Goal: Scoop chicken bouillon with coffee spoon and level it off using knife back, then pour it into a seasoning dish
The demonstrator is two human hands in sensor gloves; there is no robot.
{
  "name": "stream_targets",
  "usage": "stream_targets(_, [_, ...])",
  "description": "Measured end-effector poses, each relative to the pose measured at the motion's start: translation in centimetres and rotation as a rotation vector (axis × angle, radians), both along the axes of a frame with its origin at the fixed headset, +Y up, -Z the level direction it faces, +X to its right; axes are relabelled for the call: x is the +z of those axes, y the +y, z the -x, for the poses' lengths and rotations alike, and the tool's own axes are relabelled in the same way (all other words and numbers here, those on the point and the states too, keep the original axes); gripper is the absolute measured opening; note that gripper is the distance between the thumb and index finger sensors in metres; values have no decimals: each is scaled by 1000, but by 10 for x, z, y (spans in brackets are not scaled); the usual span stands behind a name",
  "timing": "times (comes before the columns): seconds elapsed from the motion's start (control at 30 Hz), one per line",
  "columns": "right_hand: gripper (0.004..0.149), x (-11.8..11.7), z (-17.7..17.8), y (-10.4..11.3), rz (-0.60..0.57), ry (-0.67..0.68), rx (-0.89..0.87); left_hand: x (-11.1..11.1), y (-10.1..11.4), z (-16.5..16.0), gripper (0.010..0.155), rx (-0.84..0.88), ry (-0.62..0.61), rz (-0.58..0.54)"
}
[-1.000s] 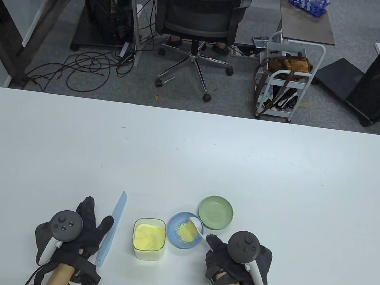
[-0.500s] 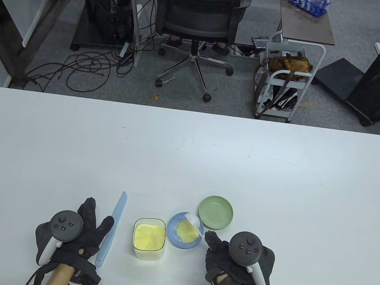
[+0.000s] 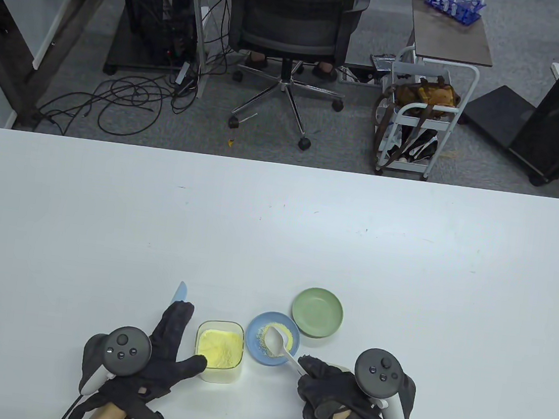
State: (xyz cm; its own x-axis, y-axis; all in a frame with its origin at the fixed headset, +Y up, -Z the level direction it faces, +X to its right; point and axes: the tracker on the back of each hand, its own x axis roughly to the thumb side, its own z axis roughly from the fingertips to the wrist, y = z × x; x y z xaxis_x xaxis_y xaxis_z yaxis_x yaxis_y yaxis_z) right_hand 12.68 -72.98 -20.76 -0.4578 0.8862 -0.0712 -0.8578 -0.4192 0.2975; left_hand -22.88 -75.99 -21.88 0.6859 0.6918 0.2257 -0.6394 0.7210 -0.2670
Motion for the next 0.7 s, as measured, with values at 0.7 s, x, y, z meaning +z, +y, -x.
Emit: stream_targets(0.7, [40, -40, 98, 40, -124, 162, 379, -3, -15, -1, 90, -40, -29, 99])
